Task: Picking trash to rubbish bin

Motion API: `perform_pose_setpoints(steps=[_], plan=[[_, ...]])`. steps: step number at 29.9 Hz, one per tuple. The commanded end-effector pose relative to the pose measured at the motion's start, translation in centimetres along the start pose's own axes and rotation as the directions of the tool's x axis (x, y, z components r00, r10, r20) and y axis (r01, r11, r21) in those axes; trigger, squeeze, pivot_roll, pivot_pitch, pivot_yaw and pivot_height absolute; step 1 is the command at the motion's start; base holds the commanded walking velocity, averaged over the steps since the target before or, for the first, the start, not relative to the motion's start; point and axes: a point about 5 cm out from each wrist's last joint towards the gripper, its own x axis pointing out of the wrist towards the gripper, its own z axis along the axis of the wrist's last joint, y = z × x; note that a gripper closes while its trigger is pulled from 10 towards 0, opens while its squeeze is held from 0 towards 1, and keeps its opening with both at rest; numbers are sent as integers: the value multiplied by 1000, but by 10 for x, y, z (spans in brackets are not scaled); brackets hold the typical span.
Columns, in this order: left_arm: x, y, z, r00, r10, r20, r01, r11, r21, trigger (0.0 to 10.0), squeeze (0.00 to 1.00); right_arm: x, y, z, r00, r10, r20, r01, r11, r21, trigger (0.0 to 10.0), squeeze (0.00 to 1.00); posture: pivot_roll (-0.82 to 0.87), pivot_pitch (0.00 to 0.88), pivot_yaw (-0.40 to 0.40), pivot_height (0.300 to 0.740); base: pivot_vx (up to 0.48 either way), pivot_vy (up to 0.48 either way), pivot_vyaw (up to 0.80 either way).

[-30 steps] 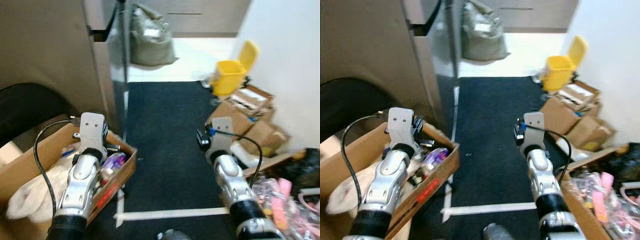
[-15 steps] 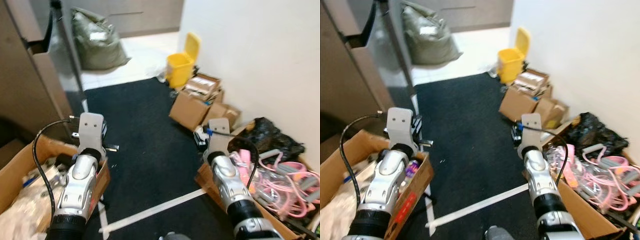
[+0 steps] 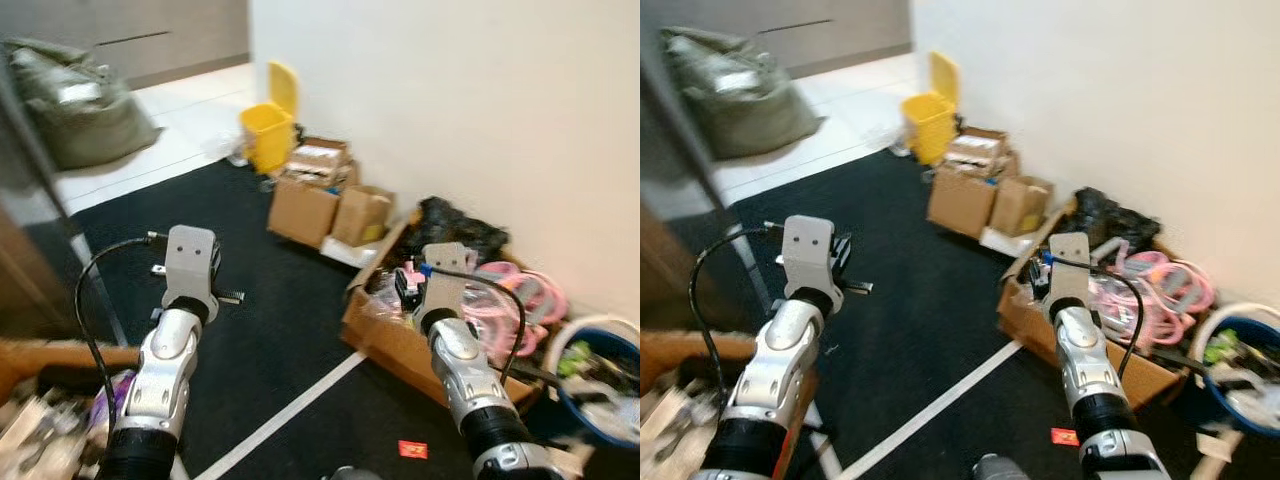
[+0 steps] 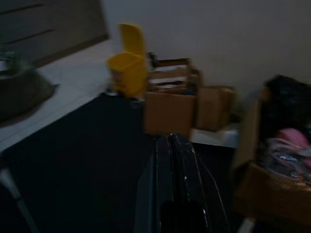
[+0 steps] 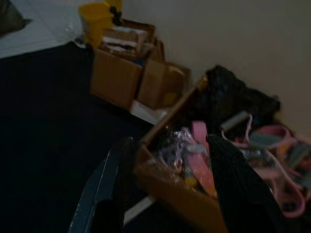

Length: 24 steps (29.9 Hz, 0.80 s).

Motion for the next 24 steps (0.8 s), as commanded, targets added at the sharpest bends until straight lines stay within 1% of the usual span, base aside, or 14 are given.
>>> perform_pose_setpoints(steps=[1, 7, 10, 24], plan=[[0, -1, -4, 1000, -4, -18, 4, 1000, 5, 10000, 0, 0, -2, 0, 1000, -8, -3, 8, 1000, -4, 10000, 0, 64, 0, -17, 740, 0, 0, -800], [1, -2, -4, 1000, -12, -19, 12, 1000, 7, 10000, 0, -1, -3, 0, 1000, -16, -3, 16, 1000, -4, 10000, 0, 64, 0, -17, 740, 0, 0, -800], [2, -1, -4, 1000, -17, -20, 17, 1000, 12, 10000, 0, -2, -4, -1, 1000, -31, -3, 31, 1000, -1, 10000, 0, 60, 0, -2, 740, 0, 0, -800], [5, -1, -4, 1000, -16, -20, 16, 1000, 14, 10000, 0, -2, -4, -2, 999, -33, -12, 33, 999, -5, 10000, 0, 60, 0, -9, 740, 0, 0, -800]])
